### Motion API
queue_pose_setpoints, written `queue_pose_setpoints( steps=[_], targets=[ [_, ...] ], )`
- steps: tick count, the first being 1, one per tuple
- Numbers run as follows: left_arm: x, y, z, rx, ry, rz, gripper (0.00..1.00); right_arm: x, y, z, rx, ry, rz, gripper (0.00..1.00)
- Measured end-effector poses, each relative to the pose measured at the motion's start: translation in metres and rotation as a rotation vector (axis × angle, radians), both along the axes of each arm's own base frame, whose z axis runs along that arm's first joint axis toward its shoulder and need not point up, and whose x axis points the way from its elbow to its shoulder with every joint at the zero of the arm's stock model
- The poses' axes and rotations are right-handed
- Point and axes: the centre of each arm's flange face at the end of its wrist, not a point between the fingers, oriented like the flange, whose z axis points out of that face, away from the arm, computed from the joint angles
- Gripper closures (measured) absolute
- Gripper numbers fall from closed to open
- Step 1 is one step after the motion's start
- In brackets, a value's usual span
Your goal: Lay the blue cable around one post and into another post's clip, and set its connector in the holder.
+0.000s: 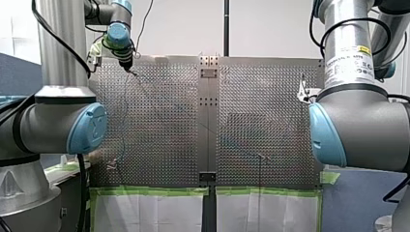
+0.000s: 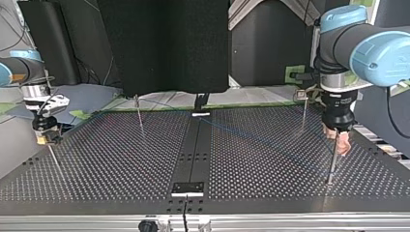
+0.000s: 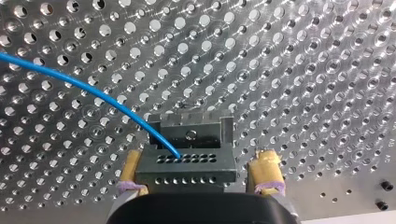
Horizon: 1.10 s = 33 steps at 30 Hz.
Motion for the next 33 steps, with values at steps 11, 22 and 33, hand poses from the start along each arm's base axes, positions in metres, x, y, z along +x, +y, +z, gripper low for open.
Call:
queue_pose_setpoints(
  steps=[11, 22, 33],
  targets=[
    [-0.001, -0.001, 0.0, 0.001, 0.0, -0.003, 0.0, 0.0, 0.0, 0.0, 0.0, 0.0, 0.0, 0.0],
    [-0.031, -0.036, -0.007, -0.013, -0.051, -0.151, 0.0, 0.0, 0.0, 0.0, 0.0, 0.0, 0.0, 0.0],
    [-0.032, -0.08, -0.085, -0.117, 0.023, -0.22, 0.0, 0.0, 0.0, 0.0, 0.0, 0.0, 0.0, 0.0]
  ],
)
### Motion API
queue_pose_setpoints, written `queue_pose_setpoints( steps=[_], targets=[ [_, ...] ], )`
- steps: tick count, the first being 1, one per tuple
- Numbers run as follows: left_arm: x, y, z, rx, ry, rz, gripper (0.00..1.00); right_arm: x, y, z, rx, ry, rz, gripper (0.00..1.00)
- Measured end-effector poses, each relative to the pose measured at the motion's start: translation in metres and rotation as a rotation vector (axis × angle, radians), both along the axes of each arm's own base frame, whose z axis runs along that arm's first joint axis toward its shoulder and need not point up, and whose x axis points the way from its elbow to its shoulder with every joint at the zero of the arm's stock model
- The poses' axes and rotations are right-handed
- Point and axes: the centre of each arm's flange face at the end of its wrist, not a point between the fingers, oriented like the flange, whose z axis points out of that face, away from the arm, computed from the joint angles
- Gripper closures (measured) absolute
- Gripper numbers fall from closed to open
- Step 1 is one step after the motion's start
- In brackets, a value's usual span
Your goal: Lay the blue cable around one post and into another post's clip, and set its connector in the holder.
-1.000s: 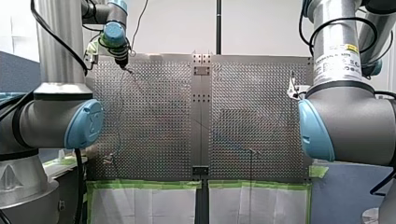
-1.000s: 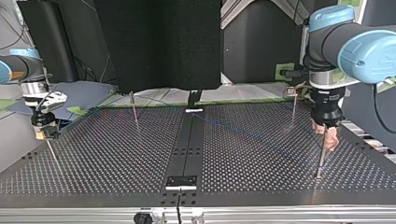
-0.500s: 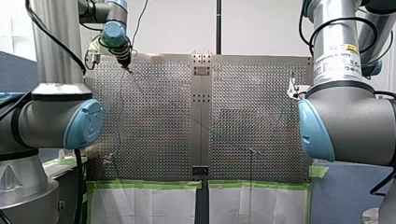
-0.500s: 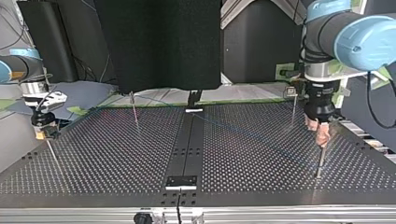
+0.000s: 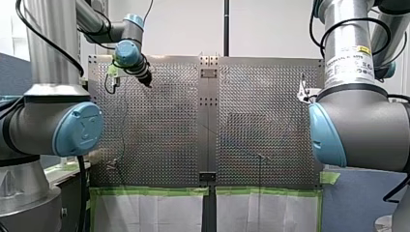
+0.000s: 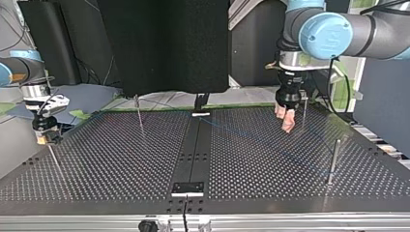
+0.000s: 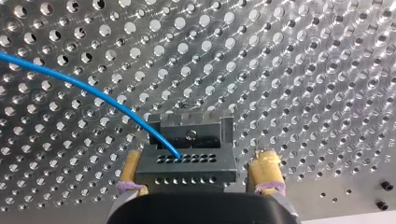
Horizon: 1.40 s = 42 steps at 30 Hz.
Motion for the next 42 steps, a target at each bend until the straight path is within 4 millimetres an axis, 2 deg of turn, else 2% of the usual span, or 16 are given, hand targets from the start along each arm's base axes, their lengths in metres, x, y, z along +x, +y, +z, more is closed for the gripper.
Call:
queue_pose_setpoints(
  steps=[10, 20, 35, 42],
  targets=[
    [-0.013, -0.036, -0.077, -0.003, 0.095, -0.062, 0.0, 0.0, 0.0, 0.0, 0.0, 0.0, 0.0, 0.0],
    [-0.046, -0.071, -0.153, 0.028, 0.187, -0.162, 0.0, 0.0, 0.0, 0.0, 0.0, 0.0, 0.0, 0.0],
    [-0.117, -0.101, -0.202, 0.048, 0.196, -0.292, 0.0, 0.0, 0.0, 0.0, 0.0, 0.0, 0.0, 0.0],
    [-0.151, -0.106, -0.221, 0.052, 0.195, -0.349, 0.0, 0.0, 0.0, 0.0, 0.0, 0.0, 0.0, 0.0]
  ],
)
